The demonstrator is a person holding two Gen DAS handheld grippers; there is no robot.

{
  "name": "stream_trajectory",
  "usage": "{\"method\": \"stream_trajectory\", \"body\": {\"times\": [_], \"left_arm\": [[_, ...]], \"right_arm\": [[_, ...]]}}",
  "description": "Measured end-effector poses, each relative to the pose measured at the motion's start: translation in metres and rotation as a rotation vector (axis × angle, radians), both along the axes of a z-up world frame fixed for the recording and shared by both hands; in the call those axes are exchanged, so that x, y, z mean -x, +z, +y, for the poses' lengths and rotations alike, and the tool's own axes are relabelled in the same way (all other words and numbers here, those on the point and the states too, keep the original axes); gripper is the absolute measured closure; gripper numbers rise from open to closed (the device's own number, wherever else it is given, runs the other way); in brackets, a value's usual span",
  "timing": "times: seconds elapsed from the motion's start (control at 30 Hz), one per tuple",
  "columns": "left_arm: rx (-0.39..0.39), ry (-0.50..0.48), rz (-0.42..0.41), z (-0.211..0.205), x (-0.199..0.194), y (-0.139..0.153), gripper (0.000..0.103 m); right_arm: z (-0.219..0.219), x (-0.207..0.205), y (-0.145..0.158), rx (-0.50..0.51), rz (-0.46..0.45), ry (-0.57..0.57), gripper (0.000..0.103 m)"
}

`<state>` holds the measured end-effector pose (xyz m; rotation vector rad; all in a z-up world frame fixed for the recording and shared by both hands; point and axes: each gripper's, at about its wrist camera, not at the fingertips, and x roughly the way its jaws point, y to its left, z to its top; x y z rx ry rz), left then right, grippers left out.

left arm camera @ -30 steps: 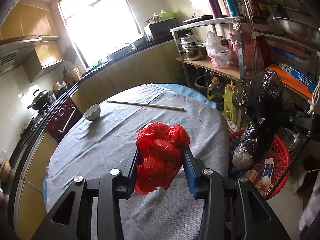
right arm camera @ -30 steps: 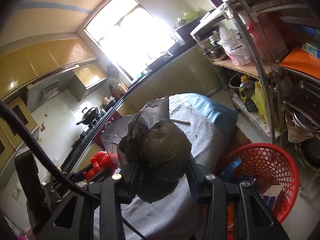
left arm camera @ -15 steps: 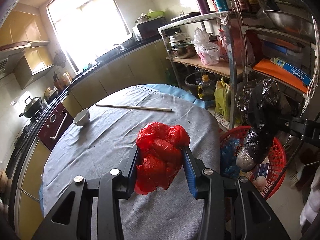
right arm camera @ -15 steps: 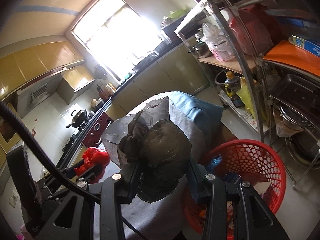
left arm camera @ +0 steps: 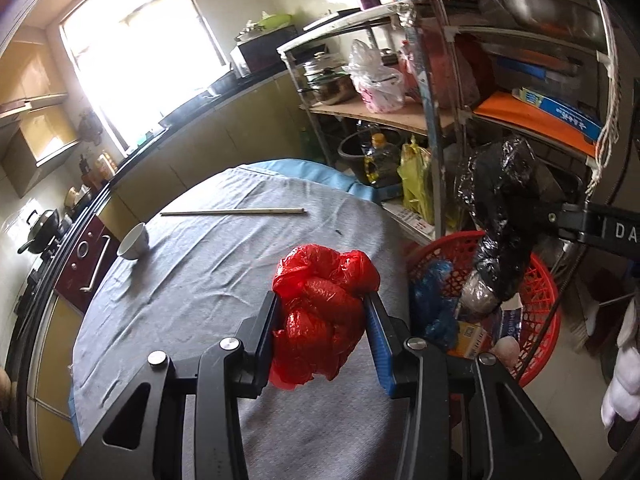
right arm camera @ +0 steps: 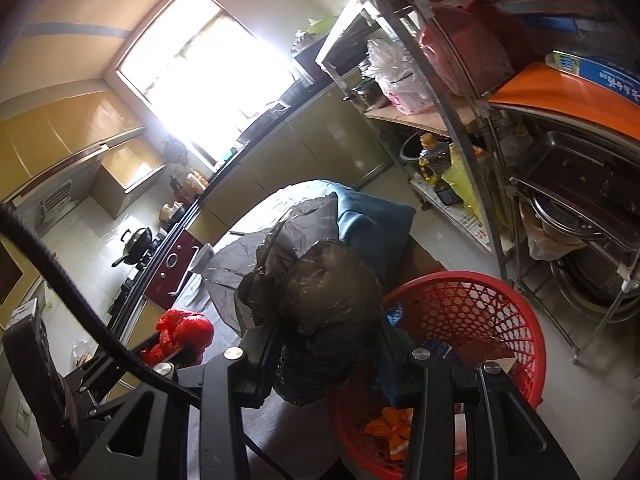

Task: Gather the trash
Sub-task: 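Lift the dark bag and red bag and carry both toward the red basket, then lower both tools into the red basket and open them to drop the bags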

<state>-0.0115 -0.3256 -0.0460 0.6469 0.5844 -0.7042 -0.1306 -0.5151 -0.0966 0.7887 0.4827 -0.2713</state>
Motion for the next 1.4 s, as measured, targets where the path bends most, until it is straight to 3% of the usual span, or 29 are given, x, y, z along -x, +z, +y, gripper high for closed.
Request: {"method": "stream_trajectory", "body": {"times": [1.4], "left_arm": [[-0.1,-0.11,0.104,-0.059,0.019,-0.043,0.059]], "right_arm": [[-0.05,0.033,-0.029,-0.044,0.078,-0.113,0.059]]}}
